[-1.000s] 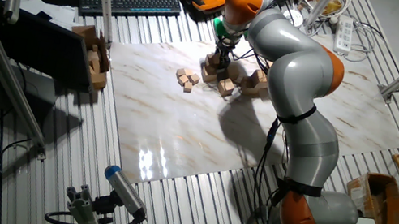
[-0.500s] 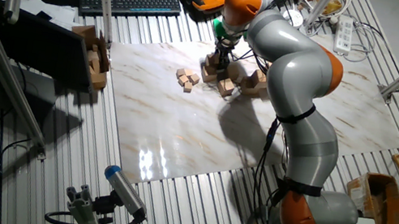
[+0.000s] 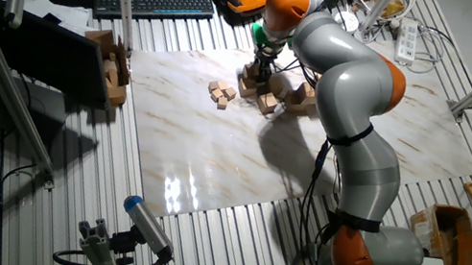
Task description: Stack the blocks into a pyramid shape
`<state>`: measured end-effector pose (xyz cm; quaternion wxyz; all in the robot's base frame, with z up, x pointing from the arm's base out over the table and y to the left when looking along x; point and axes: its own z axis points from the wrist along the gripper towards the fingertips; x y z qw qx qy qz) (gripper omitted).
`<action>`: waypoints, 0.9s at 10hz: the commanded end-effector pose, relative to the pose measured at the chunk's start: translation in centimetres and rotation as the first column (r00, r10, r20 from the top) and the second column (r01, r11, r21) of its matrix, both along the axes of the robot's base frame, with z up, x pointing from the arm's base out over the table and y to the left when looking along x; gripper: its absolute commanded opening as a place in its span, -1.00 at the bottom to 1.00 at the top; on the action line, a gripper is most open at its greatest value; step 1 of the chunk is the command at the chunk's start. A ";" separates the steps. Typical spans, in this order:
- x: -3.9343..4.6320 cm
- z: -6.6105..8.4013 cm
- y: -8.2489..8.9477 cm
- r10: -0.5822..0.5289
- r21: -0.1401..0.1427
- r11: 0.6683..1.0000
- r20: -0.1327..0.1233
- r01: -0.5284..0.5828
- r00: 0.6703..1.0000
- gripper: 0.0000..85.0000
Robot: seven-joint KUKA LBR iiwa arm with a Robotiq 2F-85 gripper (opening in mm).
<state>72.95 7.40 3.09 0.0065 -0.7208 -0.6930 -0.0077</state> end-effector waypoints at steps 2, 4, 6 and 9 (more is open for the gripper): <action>-0.01 0.0 0.0 0.003 0.003 1.000 0.001 -0.003 1.000 0.60; -0.02 0.0 0.0 0.011 0.003 1.000 0.002 -0.011 1.000 0.60; -0.03 0.0 0.0 0.021 0.006 1.000 0.007 -0.021 1.000 0.20; -0.06 0.0 0.0 0.027 0.010 1.000 0.016 -0.027 1.000 -0.20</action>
